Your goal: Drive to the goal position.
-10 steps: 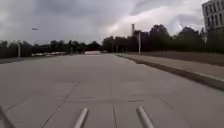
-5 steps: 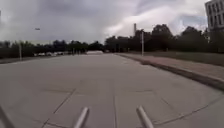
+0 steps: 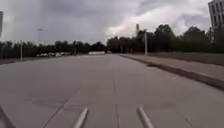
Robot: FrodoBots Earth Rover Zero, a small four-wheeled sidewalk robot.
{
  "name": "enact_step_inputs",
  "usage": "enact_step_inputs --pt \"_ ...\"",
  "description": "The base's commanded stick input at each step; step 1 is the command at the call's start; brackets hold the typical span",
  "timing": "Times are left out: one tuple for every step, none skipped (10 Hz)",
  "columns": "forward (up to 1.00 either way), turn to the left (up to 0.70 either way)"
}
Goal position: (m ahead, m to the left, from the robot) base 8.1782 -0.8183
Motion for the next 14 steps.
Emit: enact_step_inputs --pt "1.0 0.0" --pt "1.0 0.0" --pt "1.0 0.0" --pt "1.0 0.0" --pt "1.0 0.0" --pt "1.0 -0.04" --pt "1.0 -0.12" --pt "1.0 -0.21" --pt "1.0 -0.27" --pt "1.0 -0.27" --pt "1.0 -0.27" --pt "1.0 -0.27" --pt "1.0 -0.27" --pt "1.0 -0.27"
